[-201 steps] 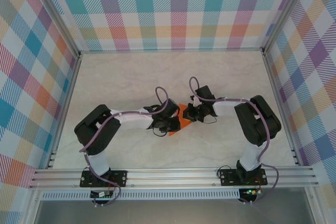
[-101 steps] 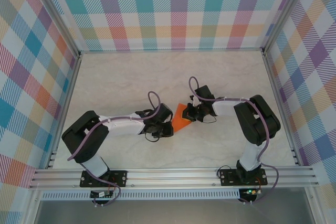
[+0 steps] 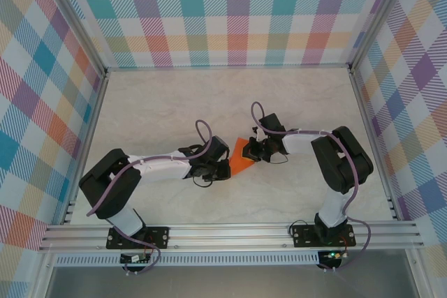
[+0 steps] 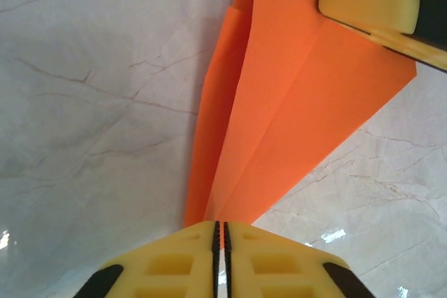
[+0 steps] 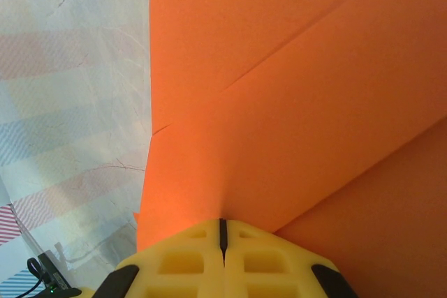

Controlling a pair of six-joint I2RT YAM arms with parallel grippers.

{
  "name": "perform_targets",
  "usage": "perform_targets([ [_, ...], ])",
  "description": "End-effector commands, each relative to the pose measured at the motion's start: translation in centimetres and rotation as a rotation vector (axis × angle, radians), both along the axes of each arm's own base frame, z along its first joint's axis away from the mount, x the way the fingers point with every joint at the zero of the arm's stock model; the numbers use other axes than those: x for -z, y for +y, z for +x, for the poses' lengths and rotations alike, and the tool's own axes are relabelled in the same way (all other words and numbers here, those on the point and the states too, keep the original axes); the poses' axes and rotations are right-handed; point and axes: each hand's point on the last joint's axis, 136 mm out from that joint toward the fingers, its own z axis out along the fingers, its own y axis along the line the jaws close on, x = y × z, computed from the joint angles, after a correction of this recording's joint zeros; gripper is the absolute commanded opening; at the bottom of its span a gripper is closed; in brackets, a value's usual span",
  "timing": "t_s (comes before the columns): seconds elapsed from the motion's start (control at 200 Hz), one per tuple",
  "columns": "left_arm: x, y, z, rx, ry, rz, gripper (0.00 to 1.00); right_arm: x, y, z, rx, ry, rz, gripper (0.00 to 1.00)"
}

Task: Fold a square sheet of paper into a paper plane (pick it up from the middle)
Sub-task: Fourth fold the wing at the center of the table.

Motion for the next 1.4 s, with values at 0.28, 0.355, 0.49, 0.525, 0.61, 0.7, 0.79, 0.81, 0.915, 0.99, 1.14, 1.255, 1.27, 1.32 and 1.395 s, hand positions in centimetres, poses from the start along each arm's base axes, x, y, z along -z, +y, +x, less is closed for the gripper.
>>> perform_targets([
  [0.28, 2.2, -0.6, -0.4, 0.013, 0.069, 0.005, 0.04, -6.5, 1.2, 0.2, -0.032, -0.118, 0.116, 0.00],
  [0.355, 2.1, -0.7, -0.6, 0.026, 0.078, -0.001, 0.04, -6.6, 1.1, 0.2, -0.035, -0.122, 0.115, 0.00],
  [0.49, 2.3, -0.5, -1.0, 0.039, 0.091, 0.012, 0.04, -5.4, 1.3, -0.1, -0.044, -0.088, 0.106, 0.00],
  [0.525, 2.3, -0.5, -1.0, 0.040, 0.093, 0.015, 0.04, -5.0, 1.5, -0.2, -0.049, -0.078, 0.105, 0.00],
  [0.61, 2.4, -0.3, -1.2, 0.043, 0.098, 0.025, 0.04, -4.1, 2.0, -0.4, -0.068, -0.059, 0.096, 0.00],
  [0.7, 2.5, -0.1, -1.4, 0.044, 0.103, 0.034, 0.04, -3.1, 2.3, -0.5, -0.074, -0.034, 0.077, 0.00],
  [0.79, 2.6, 0.0, -1.4, 0.044, 0.106, 0.038, 0.04, -2.0, 2.1, -0.5, -0.066, -0.011, 0.055, 0.00],
  [0.81, 2.6, 0.1, -1.5, 0.045, 0.107, 0.038, 0.04, -1.8, 2.0, -0.5, -0.062, -0.005, 0.046, 0.00],
  [0.915, 2.8, 0.2, -1.8, 0.051, 0.117, 0.045, 0.04, -0.3, 1.4, -0.7, -0.044, 0.033, -0.003, 0.00],
  [0.99, 2.9, 0.4, -2.2, 0.062, 0.131, 0.052, 0.04, 0.5, 1.0, -0.8, -0.028, 0.052, -0.033, 0.00],
  [1.14, 3.1, 0.9, -3.3, 0.086, 0.157, 0.070, 0.04, 1.3, 0.4, -0.9, -0.008, 0.070, -0.068, 0.00],
  [1.255, 3.3, 1.9, -4.5, 0.100, 0.190, 0.101, 0.04, 1.5, 0.3, -0.9, -0.002, 0.075, -0.077, 0.00],
  [1.27, 3.3, 2.0, -4.7, 0.103, 0.193, 0.104, 0.04, 1.5, 0.3, -0.9, -0.002, 0.074, -0.077, 0.00],
  [1.32, 3.1, 2.2, -4.9, 0.114, 0.195, 0.107, 0.04, 1.5, 0.3, -0.9, 0.000, 0.076, -0.079, 0.00],
  [1.395, 3.0, 2.3, -5.4, 0.136, 0.207, 0.109, 0.04, 1.5, 0.3, -0.8, 0.002, 0.076, -0.078, 0.00],
])
